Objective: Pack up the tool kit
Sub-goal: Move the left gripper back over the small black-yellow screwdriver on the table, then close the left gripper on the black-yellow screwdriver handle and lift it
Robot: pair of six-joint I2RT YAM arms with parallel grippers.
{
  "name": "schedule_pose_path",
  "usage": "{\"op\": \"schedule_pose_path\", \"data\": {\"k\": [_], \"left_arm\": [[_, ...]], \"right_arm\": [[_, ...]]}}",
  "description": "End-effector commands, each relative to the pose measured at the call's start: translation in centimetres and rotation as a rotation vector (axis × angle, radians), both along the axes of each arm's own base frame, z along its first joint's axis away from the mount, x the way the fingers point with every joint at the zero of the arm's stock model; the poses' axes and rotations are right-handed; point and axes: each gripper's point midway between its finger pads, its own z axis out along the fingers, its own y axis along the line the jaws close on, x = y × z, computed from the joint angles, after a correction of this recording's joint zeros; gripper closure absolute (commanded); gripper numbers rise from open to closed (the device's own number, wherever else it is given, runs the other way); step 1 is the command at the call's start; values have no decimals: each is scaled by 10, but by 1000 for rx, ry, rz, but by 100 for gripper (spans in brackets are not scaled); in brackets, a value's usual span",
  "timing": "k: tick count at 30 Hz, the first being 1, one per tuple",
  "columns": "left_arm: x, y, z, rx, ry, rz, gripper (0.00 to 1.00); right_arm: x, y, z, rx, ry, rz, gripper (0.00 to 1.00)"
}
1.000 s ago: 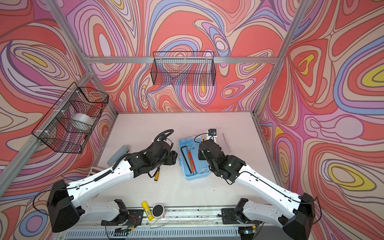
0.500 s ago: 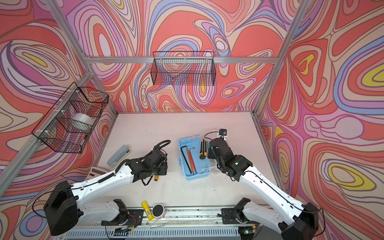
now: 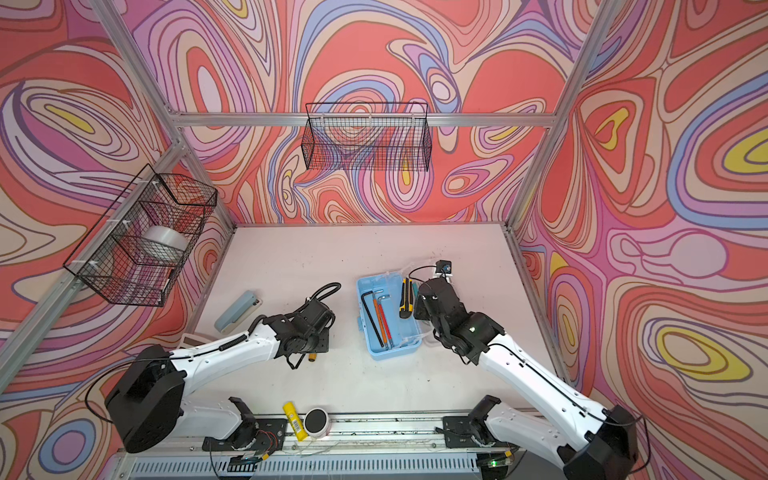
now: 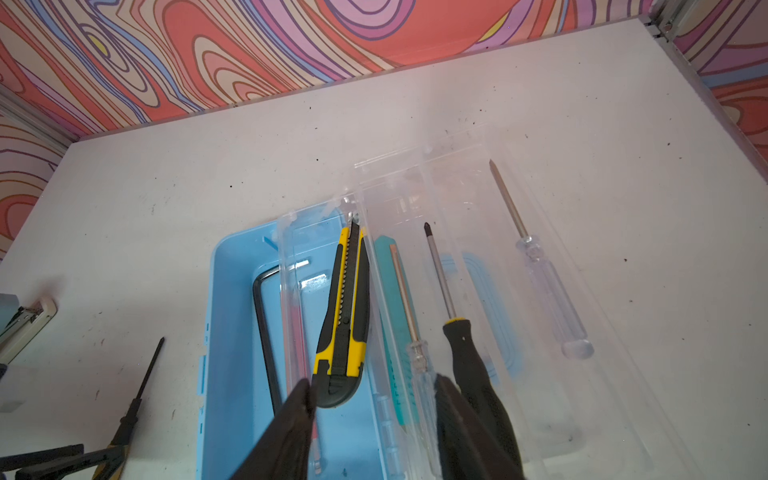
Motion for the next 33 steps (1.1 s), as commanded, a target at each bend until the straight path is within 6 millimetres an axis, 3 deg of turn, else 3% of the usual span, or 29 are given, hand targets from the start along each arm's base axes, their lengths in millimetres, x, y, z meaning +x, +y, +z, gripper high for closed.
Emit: {"op": "schedule_pose_path", "data": {"k": [1,9,17,24,27,33], "left_arm": [[-4,5,-10,5,27,24,49],[-8,8,-35,-7,104,47,56],[-8,9,-41,-1,118,56,70],[-9,10,-41,3,121,58,84],[-9,11,-40,8,117,61,94],[-2,1,-16,-61,71,56,100]], "right_arm": [[-2,-4,2,7,-17,-11,52],[-3,-8,2,8,-33,-24,54],[-6,-11,2,5,-38,-29,54],[-7,-12,-1,7,-35,-28,55],[-7,-11,-2,11,-37,-26,55],[-6,-12,0,12,-47,-31,55]]}}
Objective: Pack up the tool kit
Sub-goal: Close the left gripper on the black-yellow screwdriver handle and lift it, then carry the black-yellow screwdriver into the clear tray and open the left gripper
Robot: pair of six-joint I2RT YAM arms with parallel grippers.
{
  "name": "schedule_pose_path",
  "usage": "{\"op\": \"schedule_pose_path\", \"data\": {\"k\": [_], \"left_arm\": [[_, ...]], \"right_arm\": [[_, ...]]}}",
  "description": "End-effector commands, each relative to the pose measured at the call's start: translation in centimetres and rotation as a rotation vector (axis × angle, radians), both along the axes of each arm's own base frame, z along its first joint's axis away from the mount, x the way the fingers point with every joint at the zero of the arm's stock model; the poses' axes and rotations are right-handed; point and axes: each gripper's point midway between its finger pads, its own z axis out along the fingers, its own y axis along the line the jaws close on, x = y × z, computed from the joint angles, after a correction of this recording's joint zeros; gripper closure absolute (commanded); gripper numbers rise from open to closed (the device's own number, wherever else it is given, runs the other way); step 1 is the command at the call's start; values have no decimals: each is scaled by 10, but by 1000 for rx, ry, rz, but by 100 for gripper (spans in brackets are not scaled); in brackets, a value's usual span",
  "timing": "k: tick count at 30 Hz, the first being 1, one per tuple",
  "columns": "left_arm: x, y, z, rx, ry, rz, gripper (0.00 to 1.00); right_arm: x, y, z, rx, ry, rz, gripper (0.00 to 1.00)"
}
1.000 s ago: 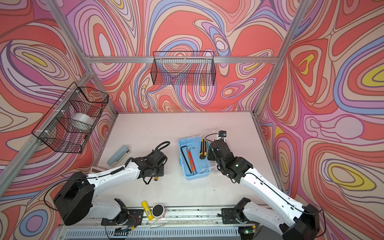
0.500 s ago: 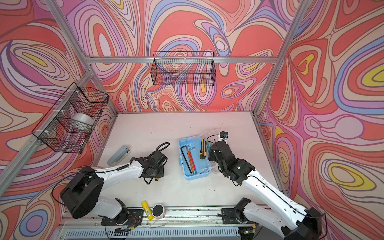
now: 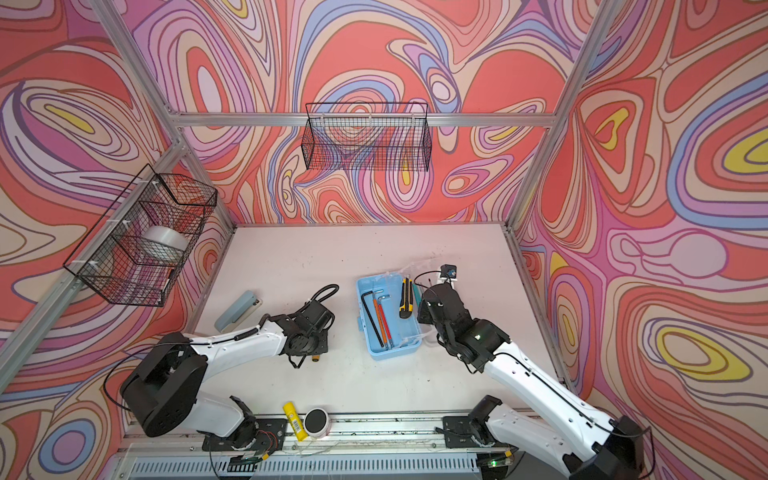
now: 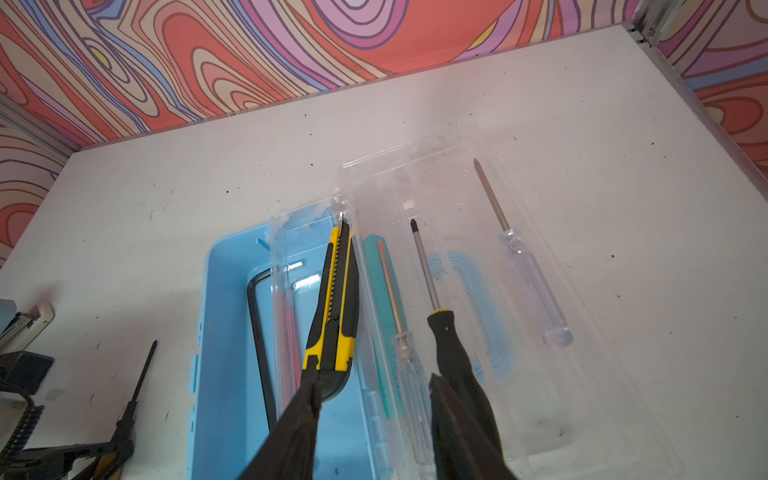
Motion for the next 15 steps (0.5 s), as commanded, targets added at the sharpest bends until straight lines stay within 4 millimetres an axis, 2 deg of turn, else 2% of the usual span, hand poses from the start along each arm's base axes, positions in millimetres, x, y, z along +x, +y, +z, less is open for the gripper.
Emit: {"op": "schedule_pose_path", "data": {"k": [1,6,8,12,15], "left_arm": [[0,-6,19,-62,-18,16,100],[13,-36,73,-279,-141,32,100],[17,-55,100,-397,-206,31,100],[32,-108,166,-629,-386,7,100],[40,-144,208,-720,-493,-24,100]], "right_arm": [[0,-4,2,6,-22,-19,55],[1,-6,12,35,-52,-40,57],[0,-9,19,46,-71,-54,58],[0,-19,36,54,-107,-100,60],[1,-23,55,51,-147,-114,60]]}}
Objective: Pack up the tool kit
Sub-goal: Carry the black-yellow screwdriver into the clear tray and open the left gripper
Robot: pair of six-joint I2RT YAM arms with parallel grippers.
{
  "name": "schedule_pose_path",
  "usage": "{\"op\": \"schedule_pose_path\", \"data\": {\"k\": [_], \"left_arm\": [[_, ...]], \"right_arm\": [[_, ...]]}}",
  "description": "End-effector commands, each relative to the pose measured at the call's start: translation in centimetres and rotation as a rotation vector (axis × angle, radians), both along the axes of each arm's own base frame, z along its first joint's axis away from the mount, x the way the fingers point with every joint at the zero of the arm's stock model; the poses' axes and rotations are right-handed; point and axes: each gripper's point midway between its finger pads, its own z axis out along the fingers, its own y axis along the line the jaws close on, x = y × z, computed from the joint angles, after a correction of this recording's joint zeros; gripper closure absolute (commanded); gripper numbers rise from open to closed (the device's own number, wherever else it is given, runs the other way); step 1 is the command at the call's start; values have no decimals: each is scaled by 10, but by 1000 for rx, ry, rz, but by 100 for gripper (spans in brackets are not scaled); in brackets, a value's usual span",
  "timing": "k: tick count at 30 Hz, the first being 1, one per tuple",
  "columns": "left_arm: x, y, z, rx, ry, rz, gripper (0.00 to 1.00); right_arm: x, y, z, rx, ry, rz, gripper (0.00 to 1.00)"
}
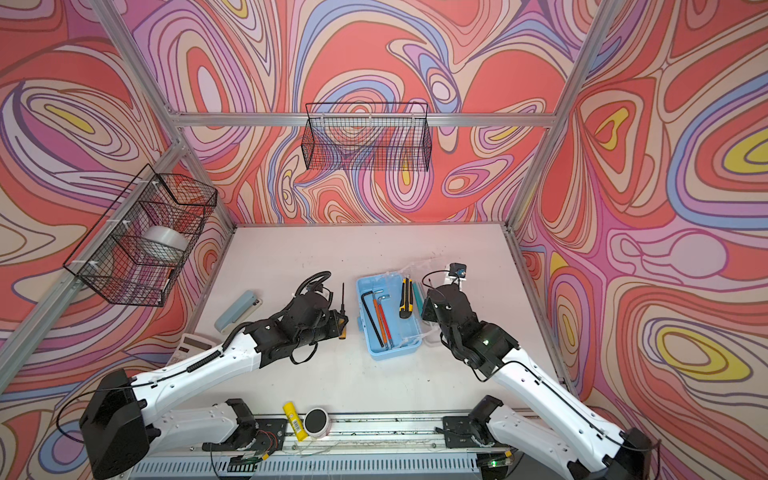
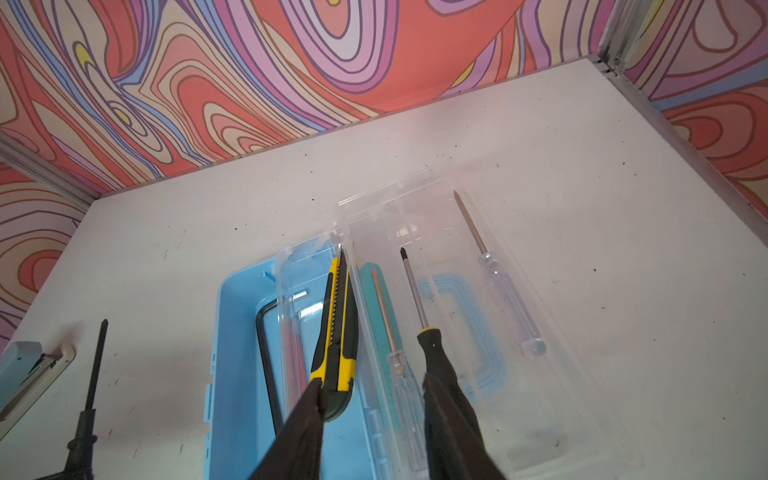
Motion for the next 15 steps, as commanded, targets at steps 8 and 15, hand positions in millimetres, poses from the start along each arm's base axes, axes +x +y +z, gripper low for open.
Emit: {"op": "schedule_pose_path", "data": {"k": [8,15], "left_arm": [[48,-141,90,-404,-136,-84,100],[67,-211,77,-557,-44,-154,100]], "right_arm": [[-5,-23,68,18,-165,-64,59],[-12,-28,80,20,-187,-58,59]]}}
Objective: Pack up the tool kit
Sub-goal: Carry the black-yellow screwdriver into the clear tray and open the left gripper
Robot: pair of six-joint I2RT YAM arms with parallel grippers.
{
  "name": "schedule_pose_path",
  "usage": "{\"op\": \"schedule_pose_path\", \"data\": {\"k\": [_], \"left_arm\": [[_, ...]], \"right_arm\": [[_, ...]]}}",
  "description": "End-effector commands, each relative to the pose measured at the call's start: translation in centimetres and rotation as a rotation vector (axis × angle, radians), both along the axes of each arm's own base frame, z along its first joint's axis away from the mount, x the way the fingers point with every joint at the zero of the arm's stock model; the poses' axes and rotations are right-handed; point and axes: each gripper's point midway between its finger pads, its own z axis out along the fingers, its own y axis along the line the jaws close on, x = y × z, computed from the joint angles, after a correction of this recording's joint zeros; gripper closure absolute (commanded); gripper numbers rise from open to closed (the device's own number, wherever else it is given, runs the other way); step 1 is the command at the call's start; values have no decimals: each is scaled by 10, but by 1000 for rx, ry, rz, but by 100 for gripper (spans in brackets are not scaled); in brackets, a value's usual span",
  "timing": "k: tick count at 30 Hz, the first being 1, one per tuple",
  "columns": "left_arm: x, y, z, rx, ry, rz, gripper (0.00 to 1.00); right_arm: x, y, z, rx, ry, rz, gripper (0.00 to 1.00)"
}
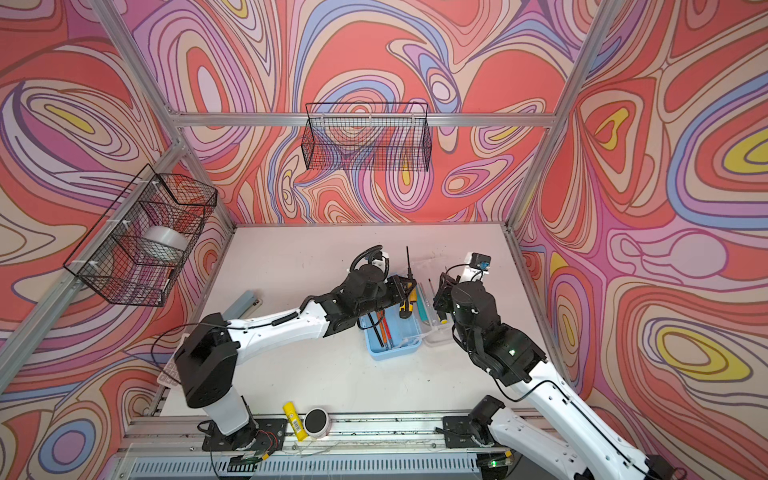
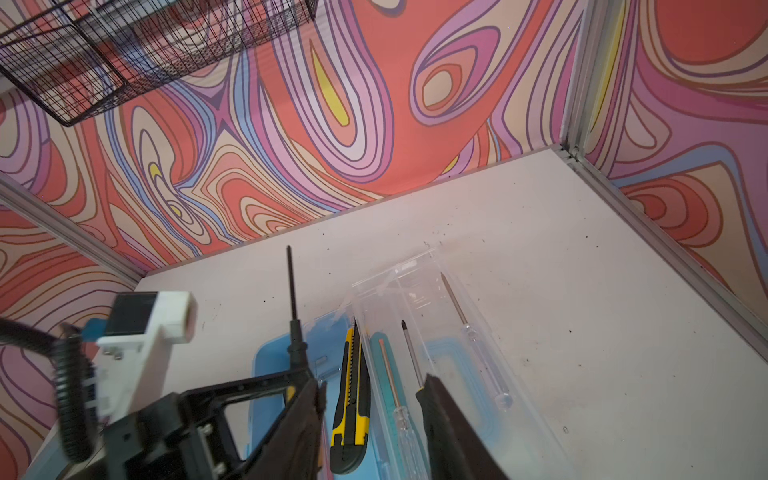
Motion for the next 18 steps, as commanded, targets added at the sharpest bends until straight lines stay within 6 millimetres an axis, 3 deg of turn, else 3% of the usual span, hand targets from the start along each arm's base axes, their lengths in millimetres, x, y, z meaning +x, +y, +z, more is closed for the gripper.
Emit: {"op": "schedule_pose_path", "data": {"k": [1,6,18], "left_arm": [[0,-36,22,-173,15,-66,100],[-2,-67,6,-264,83,-113,100],[11,-73,-15,-216,109,-48,100]], "right_arm": [[-3,-7,8,-22,-11,-11,59],[-6,-6,12,-16,-22,4,59],[-9,-11,7,-28,-23,-5,59]]}}
